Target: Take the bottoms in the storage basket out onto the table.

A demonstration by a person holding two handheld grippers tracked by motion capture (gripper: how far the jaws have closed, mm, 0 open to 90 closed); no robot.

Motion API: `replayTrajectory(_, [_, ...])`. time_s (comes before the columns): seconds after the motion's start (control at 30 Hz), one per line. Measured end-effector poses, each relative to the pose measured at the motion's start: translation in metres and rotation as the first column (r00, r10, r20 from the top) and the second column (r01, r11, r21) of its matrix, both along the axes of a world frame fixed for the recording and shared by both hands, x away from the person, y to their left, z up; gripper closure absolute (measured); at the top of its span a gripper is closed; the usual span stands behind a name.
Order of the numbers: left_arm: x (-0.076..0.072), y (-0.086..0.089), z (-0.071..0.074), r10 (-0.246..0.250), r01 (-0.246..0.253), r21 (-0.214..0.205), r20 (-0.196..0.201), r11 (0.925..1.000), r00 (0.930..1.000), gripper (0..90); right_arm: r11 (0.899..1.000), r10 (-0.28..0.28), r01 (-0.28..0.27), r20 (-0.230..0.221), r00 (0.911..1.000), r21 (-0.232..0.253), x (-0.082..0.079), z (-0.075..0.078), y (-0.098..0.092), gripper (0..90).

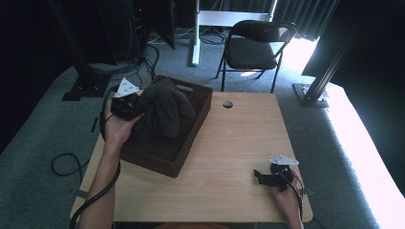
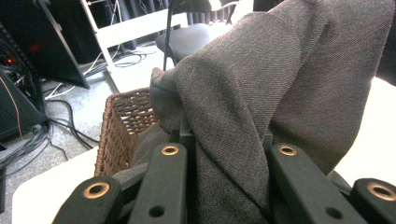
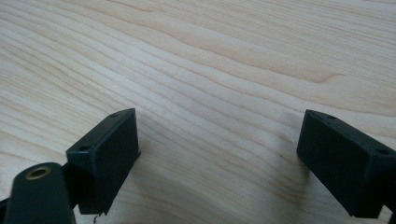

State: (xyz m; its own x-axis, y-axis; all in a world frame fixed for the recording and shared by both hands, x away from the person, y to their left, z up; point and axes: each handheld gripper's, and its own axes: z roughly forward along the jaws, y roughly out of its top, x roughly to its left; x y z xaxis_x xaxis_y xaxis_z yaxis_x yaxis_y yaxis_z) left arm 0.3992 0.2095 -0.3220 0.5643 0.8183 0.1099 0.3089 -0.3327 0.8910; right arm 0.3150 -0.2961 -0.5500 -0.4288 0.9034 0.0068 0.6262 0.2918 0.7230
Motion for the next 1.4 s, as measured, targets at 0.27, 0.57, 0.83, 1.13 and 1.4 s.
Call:
replayTrajectory(0.27, [0.0,-0.002,0.006,-0.004,0.004,-0.001,0.008,1.0,1.0,76.4,1.0,-0.001,0.001,0.0,1.0,0.001,0.0,0.0,0.0,12.4])
replayTrajectory(0.57, [0.001,-0.006,0.012,-0.013,0.013,-0.004,0.011,0.9999,0.9999,76.4,1.0,-0.001,0.001,0.0,1.0,0.001,0.0,0.0,0.0,12.4])
replayTrajectory(0.83, [0.003,-0.011,0.018,-0.026,0.026,-0.018,0.02,0.9995,0.9995,76.4,1.0,-0.002,0.002,0.0,1.0,0.001,0.0,0.0,0.0,12.4])
replayTrajectory(1.13, [0.004,-0.019,0.028,-0.037,0.038,-0.022,0.034,0.999,0.9987,76.4,1.0,-0.001,0.001,0.0,1.0,0.002,0.0,0.0,0.0,12.4])
replayTrajectory(1.4, [0.004,-0.026,0.035,-0.052,0.053,-0.023,0.046,0.9983,0.9976,76.4,1.0,-0.001,0.001,0.001,1.0,0.001,0.0,0.0,0.0,12.4])
